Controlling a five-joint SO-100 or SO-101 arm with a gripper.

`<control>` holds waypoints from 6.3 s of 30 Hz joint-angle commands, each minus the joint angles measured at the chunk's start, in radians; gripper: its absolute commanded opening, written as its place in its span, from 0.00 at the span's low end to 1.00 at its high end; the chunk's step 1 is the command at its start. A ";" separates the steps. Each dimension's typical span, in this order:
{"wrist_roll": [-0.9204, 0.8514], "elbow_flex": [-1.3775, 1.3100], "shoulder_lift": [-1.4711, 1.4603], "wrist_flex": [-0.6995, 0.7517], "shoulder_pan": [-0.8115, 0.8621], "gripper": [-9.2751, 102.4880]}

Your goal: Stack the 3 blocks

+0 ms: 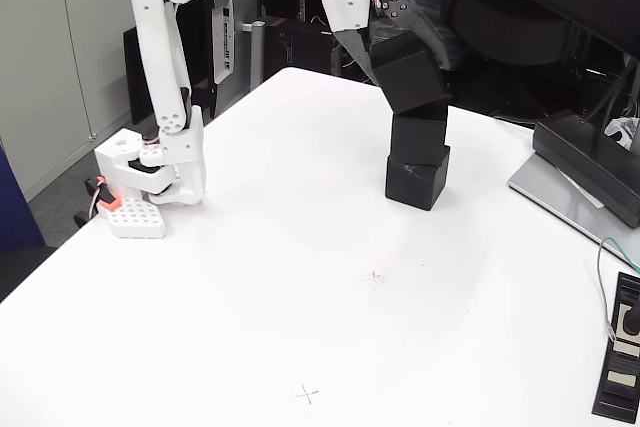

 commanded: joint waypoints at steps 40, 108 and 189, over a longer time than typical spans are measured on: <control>-0.008 -0.017 0.017 0.000 0.012 0.45; -0.370 0.985 0.502 -0.741 0.825 0.07; -0.060 1.752 1.480 -1.055 0.471 0.07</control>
